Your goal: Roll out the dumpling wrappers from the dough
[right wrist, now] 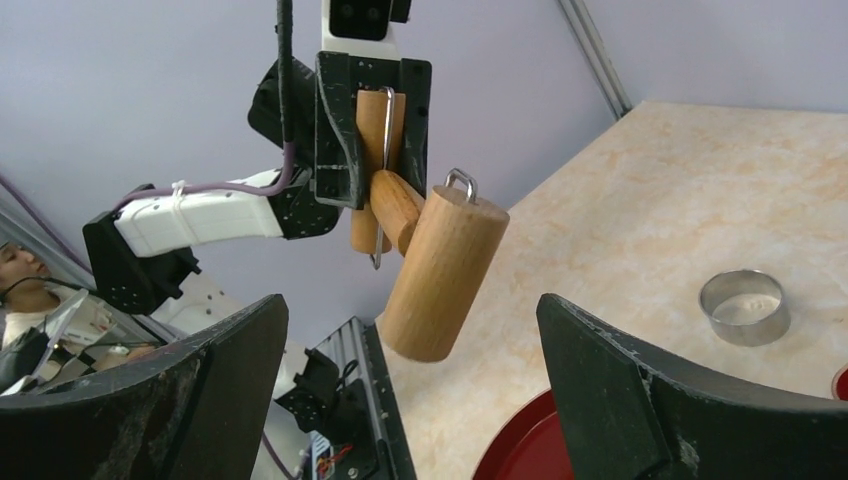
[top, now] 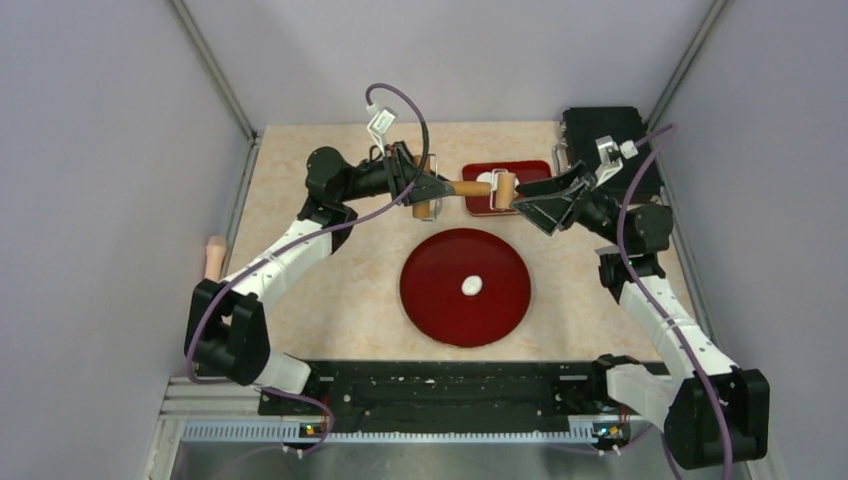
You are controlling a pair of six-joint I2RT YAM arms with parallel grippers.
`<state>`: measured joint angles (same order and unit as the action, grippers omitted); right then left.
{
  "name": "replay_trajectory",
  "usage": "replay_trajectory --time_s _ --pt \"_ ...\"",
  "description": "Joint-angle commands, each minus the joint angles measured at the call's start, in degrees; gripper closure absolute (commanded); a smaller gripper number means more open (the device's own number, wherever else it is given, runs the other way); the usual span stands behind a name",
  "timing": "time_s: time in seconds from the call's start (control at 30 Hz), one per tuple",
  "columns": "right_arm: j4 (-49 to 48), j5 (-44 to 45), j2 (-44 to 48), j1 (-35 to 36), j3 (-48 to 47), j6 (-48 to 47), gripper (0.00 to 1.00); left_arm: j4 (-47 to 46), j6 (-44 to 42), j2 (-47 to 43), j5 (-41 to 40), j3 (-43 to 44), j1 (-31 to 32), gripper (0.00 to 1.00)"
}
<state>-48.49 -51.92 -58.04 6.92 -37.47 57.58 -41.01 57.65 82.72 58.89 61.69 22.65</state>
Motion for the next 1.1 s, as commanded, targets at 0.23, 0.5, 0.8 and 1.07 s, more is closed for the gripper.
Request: replay_trajectory --time_s 0.23,0.5,0.8,1.07 --pt "-0.4 1.1 -2.9 4.7 -0.8 -5.0 0.19 -9.5 3.6 6.6 1.6 3.2 5.6 1.0" --pt "-0.4 0.9 -4.4 6.5 -0.8 -5.2 0.24 -15.1 7.4 9.4 2.2 4.2 6.8 1.0" --pt "0.1 0.9 -4.9 8.1 -0.4 -5.1 0.55 -13.3 5.1 10.2 2.5 4.4 6.9 1.0" --pt "0.8 -1.0 -4.4 8.1 -1.3 -5.0 0.82 -8.5 0.6 10.6 2.7 5.2 7.2 1.0"
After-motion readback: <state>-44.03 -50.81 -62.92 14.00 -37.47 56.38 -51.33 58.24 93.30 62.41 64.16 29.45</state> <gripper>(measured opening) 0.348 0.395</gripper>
